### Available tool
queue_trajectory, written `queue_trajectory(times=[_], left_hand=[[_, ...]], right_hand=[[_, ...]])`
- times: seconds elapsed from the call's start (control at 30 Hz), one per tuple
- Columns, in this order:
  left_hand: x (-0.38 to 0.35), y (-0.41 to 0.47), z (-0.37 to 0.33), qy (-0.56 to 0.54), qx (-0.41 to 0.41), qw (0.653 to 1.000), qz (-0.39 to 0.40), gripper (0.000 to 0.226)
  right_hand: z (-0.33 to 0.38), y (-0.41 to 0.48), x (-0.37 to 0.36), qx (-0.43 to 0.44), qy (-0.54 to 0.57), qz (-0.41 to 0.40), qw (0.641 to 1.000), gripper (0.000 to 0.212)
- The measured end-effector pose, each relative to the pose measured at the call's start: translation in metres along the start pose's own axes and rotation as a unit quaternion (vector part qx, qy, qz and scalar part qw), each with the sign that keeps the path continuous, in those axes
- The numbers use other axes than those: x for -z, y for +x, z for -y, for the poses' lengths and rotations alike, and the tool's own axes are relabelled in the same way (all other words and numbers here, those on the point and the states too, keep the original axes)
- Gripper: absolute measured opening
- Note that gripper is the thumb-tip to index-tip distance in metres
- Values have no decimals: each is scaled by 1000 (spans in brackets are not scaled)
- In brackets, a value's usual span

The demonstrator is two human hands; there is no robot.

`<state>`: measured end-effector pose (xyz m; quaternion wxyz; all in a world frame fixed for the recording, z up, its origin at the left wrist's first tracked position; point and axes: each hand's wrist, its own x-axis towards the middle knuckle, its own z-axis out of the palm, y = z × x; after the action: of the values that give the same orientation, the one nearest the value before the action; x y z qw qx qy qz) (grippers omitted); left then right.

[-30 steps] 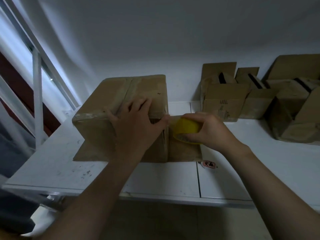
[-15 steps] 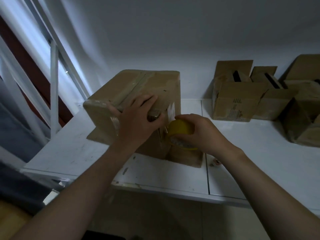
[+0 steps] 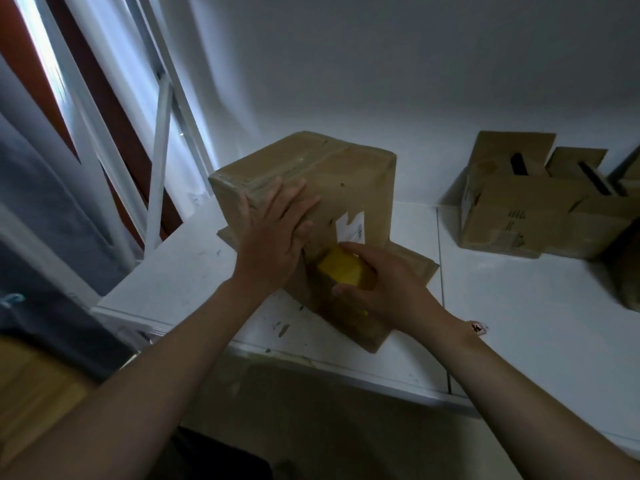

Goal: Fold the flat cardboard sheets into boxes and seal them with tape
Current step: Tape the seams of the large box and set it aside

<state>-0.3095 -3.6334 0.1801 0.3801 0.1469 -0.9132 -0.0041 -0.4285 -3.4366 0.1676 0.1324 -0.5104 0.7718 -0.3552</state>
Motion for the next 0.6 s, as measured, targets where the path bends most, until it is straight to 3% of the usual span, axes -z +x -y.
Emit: queue_trajectory(times=[0.17,0.33,0.47,0.6], left_hand=[[-18,-4,-13,8,78,996,-45,59],[-30,-4,-12,-3,134,990,-36,67],[-28,-2,-1,-49,116,992,-24,78],[-29,1,9,-50,79,995,-32,70]], right_hand=[[1,6,0,-26,25,5,999,70],[-4,11,-3,-27,49,4,998,73],[-4,16,-5,-25,69,6,997,73],[-2,18,-2,-18,65,-11,998,76]])
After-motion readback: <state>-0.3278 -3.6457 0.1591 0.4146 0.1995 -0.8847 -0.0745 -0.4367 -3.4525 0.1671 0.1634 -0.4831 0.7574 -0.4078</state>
